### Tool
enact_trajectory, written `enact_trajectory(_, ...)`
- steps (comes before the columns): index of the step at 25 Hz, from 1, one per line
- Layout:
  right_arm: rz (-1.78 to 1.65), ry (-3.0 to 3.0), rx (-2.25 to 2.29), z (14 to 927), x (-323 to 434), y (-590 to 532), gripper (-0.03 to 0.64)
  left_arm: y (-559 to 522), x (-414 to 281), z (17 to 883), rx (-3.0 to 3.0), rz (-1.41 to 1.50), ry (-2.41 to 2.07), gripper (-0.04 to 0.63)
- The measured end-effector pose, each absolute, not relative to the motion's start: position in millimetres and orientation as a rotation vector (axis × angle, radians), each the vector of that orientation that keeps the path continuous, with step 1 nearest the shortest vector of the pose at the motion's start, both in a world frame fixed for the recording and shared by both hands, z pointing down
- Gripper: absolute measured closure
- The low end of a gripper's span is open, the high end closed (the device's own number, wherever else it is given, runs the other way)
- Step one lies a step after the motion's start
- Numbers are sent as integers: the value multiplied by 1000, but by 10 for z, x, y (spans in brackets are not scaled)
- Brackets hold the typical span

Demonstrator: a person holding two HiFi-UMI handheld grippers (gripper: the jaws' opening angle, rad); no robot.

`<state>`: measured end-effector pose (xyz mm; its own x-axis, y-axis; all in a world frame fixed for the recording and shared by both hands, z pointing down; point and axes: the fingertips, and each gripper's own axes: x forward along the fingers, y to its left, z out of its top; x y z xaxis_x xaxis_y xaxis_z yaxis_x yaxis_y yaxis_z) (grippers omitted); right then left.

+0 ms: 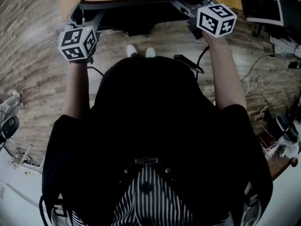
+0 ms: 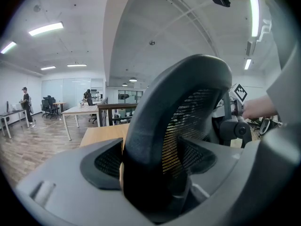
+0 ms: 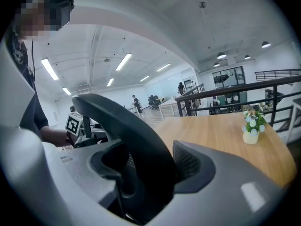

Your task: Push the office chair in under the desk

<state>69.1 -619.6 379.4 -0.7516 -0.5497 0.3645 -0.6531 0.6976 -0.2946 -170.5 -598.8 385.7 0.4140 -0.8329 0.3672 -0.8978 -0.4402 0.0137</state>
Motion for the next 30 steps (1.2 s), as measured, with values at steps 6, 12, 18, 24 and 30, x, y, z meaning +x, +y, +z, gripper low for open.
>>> enact_trajectory(6, 603, -2660, 973, 3788, 622, -6339, 324, -6147, -1778, 3843, 2470, 445, -1526, 222)
enact_trajectory(12, 603, -2662, 972, 3805, 581, -6430, 324, -6234, -1827, 3856, 2474, 435, -1535, 222)
enact_trajectory(18, 604, -2669, 967, 3776, 599, -6545, 324, -6344, -1800, 3829, 2471, 442, -1538, 222)
enact_trajectory(24, 603, -2664, 972, 3785, 533, -6598, 322, -6391, -1882, 3830, 2456, 435, -1559, 219)
enact_trajectory(30, 614, -2662, 972, 3778, 504, -6621, 321, -6394, -1925, 3806, 2437, 410, -1579, 213)
